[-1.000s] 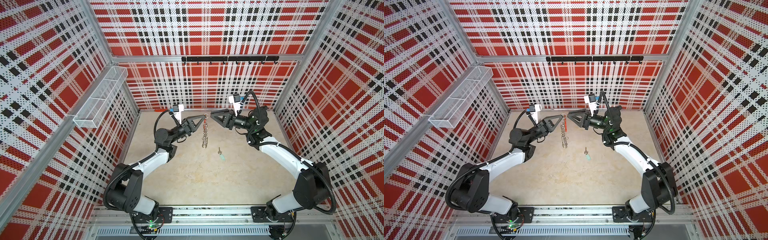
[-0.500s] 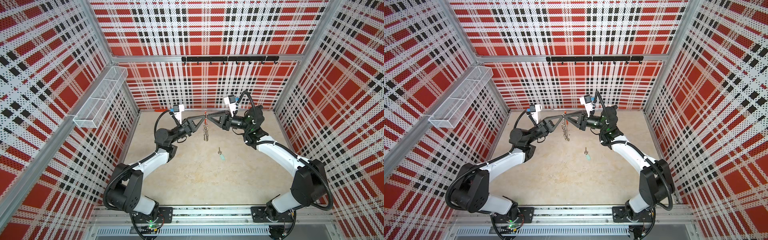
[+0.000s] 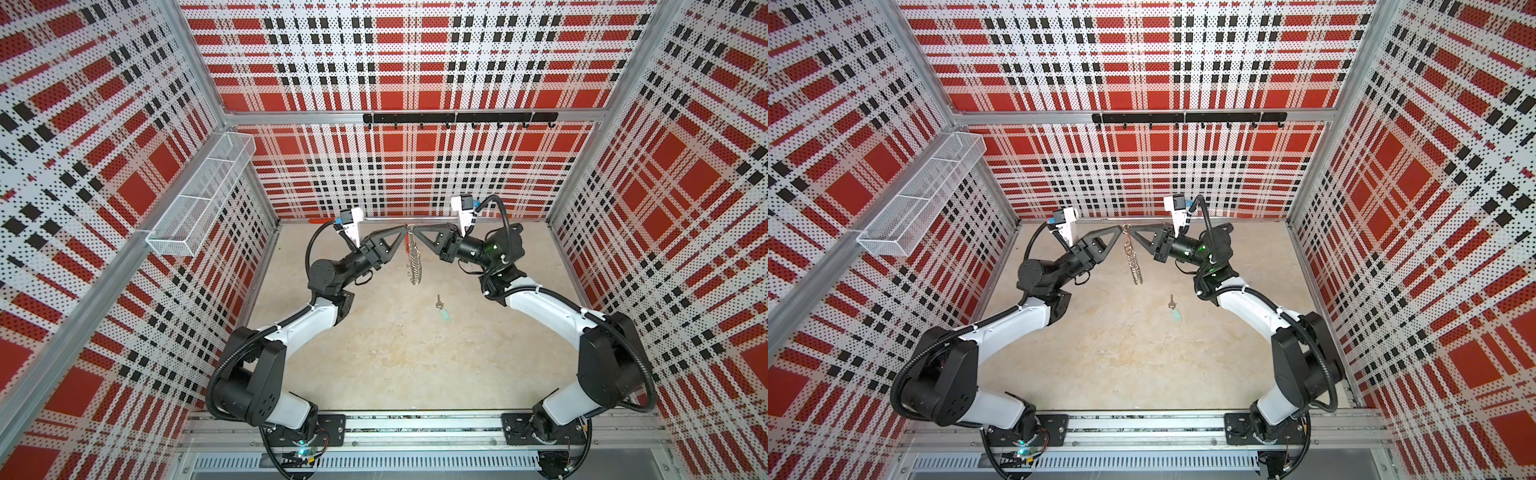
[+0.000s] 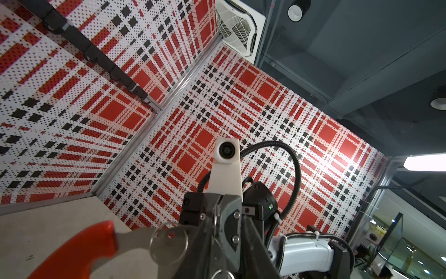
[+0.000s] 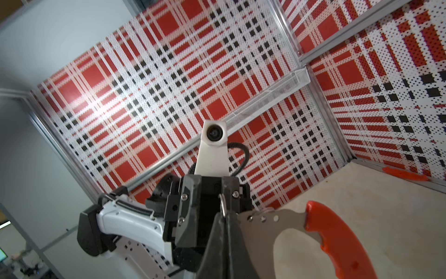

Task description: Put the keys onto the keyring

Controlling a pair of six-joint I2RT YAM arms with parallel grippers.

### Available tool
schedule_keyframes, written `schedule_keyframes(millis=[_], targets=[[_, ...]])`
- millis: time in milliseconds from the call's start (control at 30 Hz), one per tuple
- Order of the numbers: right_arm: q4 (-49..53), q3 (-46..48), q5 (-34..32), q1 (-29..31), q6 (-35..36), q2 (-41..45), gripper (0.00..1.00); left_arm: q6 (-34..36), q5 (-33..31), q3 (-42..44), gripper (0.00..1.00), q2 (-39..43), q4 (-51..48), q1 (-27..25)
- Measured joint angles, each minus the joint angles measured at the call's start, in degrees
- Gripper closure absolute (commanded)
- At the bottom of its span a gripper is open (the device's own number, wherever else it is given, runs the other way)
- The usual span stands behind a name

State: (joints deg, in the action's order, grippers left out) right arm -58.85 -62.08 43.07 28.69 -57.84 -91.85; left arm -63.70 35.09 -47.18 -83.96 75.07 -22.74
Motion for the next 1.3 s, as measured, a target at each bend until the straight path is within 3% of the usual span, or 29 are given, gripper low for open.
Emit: schedule_keyframes(millis=[200, 467, 1300], targets=[[-13.9, 2.1, -5.9, 0.9, -7.7, -4.6, 1.0, 0.1, -3.5, 2.4, 0.77, 1.1, 1.2, 0.2], [-27.1, 0.8, -8.4, 3.2, -14.9, -7.8, 1.0, 0.9, -3.6, 2.4, 0.72, 1.1, 1.6, -0.4], [-27.8, -2.1, -7.7, 5.4, -16.5, -10.3, 1.0, 1.4, -2.7, 1.5, 0.63, 1.1, 1.6, -1.4]])
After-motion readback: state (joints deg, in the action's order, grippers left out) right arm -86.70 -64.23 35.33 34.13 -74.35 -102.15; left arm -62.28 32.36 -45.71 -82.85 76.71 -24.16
